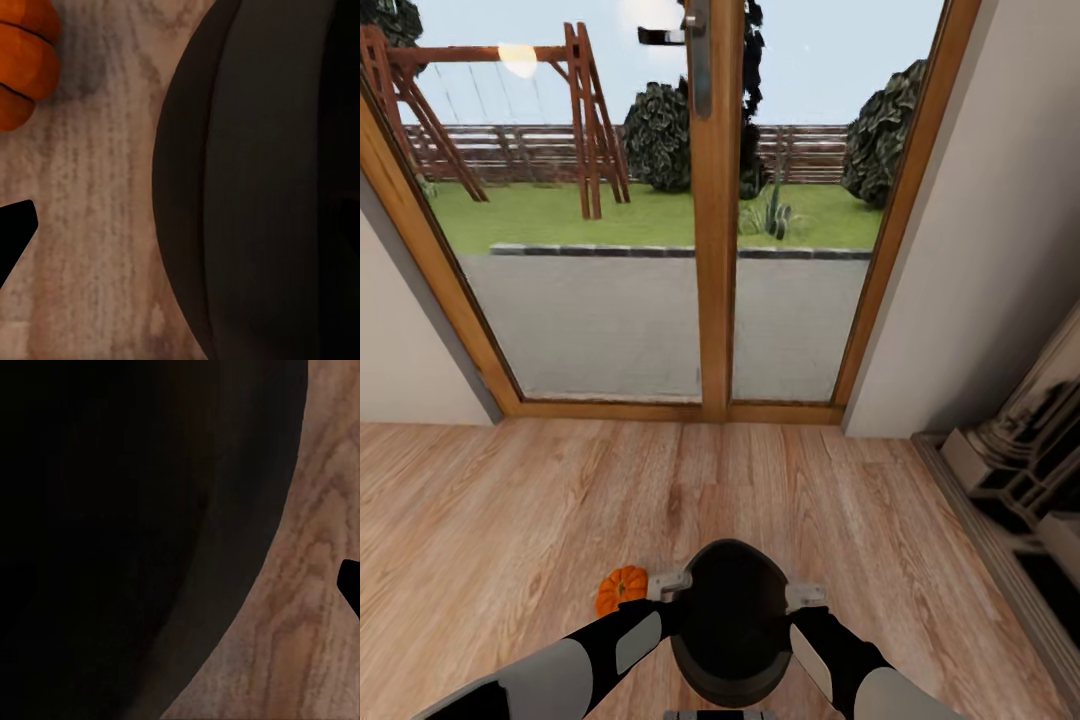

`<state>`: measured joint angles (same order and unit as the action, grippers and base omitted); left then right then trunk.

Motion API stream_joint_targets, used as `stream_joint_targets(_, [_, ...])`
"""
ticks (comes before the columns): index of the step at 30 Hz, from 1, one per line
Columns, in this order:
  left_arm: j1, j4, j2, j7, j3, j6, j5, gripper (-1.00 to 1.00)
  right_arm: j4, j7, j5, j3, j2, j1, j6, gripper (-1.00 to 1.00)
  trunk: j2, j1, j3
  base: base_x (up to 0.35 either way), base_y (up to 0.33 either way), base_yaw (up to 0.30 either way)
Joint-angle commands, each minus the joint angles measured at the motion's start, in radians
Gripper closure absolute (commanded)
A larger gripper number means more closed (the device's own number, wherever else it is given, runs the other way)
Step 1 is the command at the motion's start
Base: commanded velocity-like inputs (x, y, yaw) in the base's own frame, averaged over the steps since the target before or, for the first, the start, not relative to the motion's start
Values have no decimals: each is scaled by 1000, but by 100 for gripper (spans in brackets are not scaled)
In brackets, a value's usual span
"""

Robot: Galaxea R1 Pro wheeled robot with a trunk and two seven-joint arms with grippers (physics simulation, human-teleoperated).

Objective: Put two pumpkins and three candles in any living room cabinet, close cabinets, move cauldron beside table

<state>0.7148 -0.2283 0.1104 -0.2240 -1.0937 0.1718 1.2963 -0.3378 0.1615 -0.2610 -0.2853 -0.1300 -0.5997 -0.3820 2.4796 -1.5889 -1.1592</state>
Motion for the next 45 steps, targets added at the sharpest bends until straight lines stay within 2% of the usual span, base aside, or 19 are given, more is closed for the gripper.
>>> stream_joint_targets(1, [0, 0, 0, 0, 0, 0, 0, -100, 0, -7, 1, 0, 0, 0, 1, -100, 7, -4, -3, 0, 0, 0])
stream_joint_targets(3, [0, 1, 0, 0, 0, 0, 0, -100, -1, -14, 3, 0, 0, 0, 2, -100, 20, -11, -10, 0, 0, 0])
stream_joint_targets(10, [0, 4, -5, 0, 0, 0, 1, -100, -5, -9, 3, 1, -3, 0, 3, -100, 20, -11, -10, 0, 0, 0])
stream_joint_targets(11, [0, 4, -5, 0, 0, 0, 1, 100, -5, -9, 3, 1, -3, 0, 3, -100, 20, -11, -10, 0, 0, 0])
stream_joint_targets(12, [0, 4, -5, 0, 0, 0, 1, 100, -5, -9, 3, 1, -3, 0, 3, 100, 20, -11, -10, 0, 0, 0])
stream_joint_targets(45, [0, 1, -3, 0, 0, -21, 0, 100, -5, -14, 2, 2, -7, 0, 3, 100, 20, -11, -10, -14, 0, 0])
